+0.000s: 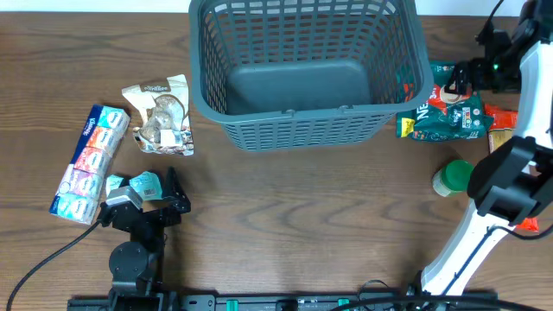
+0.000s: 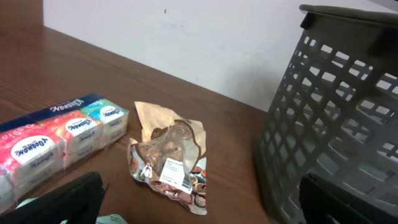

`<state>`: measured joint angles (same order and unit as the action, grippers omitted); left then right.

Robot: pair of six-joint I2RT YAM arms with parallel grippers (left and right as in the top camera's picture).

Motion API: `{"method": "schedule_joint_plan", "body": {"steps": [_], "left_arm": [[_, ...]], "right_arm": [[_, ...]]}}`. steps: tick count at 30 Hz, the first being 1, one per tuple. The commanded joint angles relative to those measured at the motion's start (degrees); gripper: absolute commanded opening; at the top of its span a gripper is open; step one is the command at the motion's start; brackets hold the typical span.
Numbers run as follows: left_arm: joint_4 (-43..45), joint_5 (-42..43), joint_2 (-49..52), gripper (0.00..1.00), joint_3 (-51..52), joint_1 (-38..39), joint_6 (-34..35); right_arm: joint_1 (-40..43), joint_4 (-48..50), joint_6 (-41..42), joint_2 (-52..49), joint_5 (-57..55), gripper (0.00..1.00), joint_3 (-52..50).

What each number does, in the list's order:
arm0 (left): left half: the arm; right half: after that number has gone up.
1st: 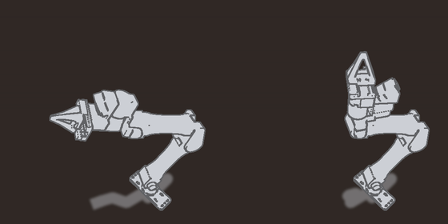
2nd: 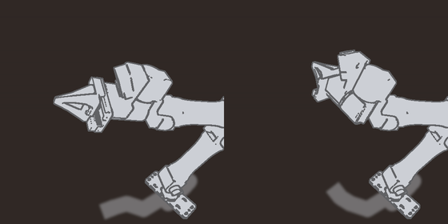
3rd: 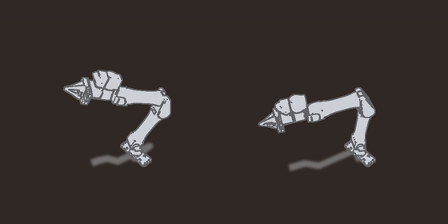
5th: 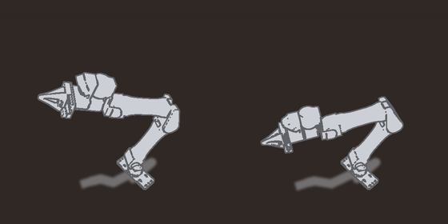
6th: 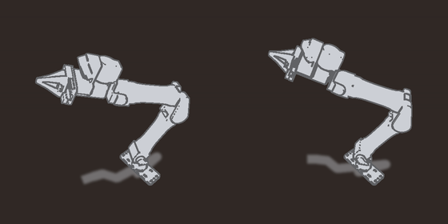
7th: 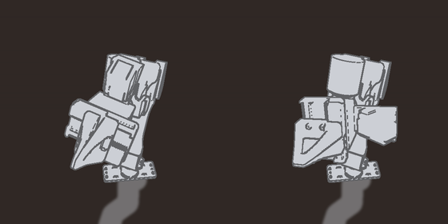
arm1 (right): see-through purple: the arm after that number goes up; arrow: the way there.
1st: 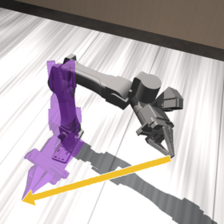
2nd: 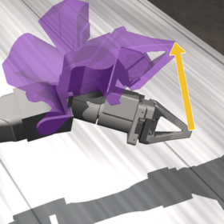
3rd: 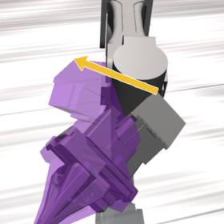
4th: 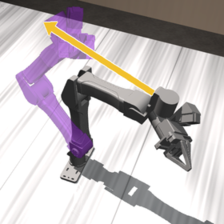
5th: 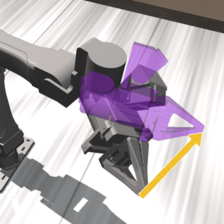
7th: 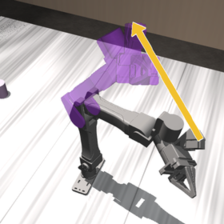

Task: Pack container
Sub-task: 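Raise the right gripper and move it over the green Nescafé bag, then lower the right gripper and grasp the green Nescafé bag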

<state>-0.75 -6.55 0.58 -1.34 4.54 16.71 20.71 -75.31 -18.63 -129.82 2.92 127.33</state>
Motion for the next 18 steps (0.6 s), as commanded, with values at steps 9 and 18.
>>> {"method": "schedule_joint_plan", "body": {"steps": [9,18], "left_arm": [[-0.7,-0.3,-0.3,0.99,1.1,-0.2,-0.1],[-0.7,-0.3,-0.3,0.99,1.1,-0.2,-0.1]], "right_arm": [[0.0,0.0,6.7,-4.3,-2.3,0.99,-0.1],[0.0,4.6,7.9,-4.9,0.6,0.99,-7.7]]}}
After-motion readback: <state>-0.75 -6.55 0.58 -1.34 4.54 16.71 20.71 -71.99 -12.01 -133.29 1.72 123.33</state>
